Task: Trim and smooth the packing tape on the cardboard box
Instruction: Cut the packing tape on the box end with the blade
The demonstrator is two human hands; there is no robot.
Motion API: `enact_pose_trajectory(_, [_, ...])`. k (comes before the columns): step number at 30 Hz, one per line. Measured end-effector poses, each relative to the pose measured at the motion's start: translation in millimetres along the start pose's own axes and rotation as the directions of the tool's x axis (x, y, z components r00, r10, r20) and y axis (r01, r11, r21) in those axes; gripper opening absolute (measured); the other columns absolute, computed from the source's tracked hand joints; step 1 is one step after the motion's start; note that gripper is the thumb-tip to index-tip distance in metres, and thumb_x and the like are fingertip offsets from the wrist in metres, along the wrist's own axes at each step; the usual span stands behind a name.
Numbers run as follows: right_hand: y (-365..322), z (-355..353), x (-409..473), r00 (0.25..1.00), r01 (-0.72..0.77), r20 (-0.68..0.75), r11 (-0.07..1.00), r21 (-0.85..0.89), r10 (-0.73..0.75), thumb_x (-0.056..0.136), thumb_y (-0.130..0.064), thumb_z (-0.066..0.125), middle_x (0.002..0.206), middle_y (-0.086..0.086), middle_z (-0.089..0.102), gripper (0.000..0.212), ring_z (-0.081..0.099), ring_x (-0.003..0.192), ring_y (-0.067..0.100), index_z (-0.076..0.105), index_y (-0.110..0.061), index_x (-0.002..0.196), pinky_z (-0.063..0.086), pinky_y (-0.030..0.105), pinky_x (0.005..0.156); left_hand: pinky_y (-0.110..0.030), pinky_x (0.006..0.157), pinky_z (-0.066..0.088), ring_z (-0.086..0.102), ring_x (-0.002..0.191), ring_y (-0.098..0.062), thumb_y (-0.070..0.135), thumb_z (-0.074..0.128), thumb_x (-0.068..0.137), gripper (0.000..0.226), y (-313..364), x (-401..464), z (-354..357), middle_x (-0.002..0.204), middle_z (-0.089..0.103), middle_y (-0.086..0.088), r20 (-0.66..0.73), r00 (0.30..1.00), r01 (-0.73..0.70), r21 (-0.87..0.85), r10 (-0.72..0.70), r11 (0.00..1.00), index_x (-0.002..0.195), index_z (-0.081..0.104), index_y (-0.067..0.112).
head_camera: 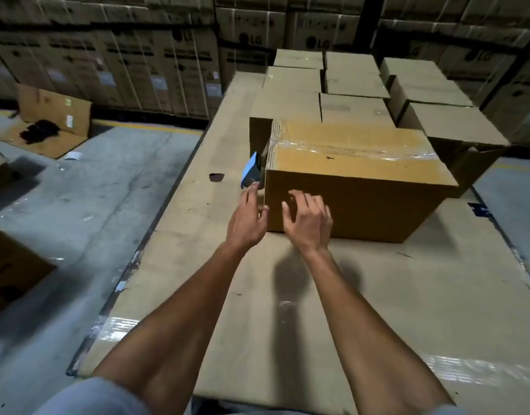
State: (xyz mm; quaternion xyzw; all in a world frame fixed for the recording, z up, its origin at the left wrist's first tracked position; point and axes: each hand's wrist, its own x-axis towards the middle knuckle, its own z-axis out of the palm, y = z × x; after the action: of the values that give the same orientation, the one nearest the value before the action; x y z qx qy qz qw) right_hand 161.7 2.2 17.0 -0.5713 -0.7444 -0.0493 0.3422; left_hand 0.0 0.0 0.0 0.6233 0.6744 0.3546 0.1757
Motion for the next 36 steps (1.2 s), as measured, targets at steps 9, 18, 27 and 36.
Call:
enact_pose_trajectory(9, [-30.7, 16.6, 53.2, 0.995, -0.072, 0.063, 0.989, -0.125, 0.081, 0.107, -0.026, 0.05, 0.15, 0.009, 0.056, 0.048, 0.052, 0.139, 0.024, 0.048, -0.018, 0.154, 0.043, 0.043, 0.12, -0.052, 0.102, 0.059, 0.064, 0.123, -0.028, 0.015, 0.062, 0.097, 0.08, -10.8, 40.3, -21.6, 0.16, 0.046, -0.004, 0.159, 0.98, -0.097, -0.143, 0.12, 0.985, 0.168, 0.029, 0.024])
enact_pose_trajectory(18, [-49.6, 7.1, 55.2, 0.968, -0.243, -0.017, 0.928, -0.284, 0.249, 0.103, -0.063, 0.045, 0.127, 0.007, 0.058, 0.05, 0.055, 0.118, 0.022, 0.065, -0.027, 0.131, 0.048, 0.041, 0.097, -0.037, 0.094, 0.06, 0.062, 0.096, -0.005, 0.014, 0.057, 0.083, 0.074, -25.2, 28.9, -38.3, 0.138, 0.062, -0.002, 0.22, 0.929, -0.212, -0.343, 0.298, 0.915, 0.157, 0.053, 0.022])
enact_pose_trajectory(27, [-17.5, -27.5, 27.2, 0.97, -0.218, 0.002, 0.876, -0.429, 0.243, 0.097, -0.06, 0.056, 0.123, 0.004, 0.061, 0.042, 0.055, 0.112, 0.024, 0.062, -0.026, 0.121, 0.047, 0.039, 0.087, -0.046, 0.1, 0.058, 0.058, 0.129, -0.026, 0.022, 0.065, 0.093, 0.055, -20.7, 37.7, -46.5, 0.145, 0.06, -0.003, 0.275, 0.767, -0.56, -0.156, 0.58, 0.814, 0.148, 0.062, 0.023])
enact_pose_trajectory(36, [-1.4, -49.4, -27.0, 0.965, -0.247, -0.034, 0.863, -0.442, 0.259, 0.103, -0.036, 0.053, 0.136, 0.007, 0.056, 0.04, 0.051, 0.124, 0.025, 0.058, -0.031, 0.142, 0.056, 0.043, 0.094, -0.049, 0.132, -0.003, -0.005, 0.168, -0.027, 0.06, 0.04, 0.111, 0.072, -2.6, 93.5, -34.6, 0.182, -0.003, 0.002, 0.429, 0.704, -0.668, 0.127, 0.566, 0.734, 0.173, 0.009, 0.037])
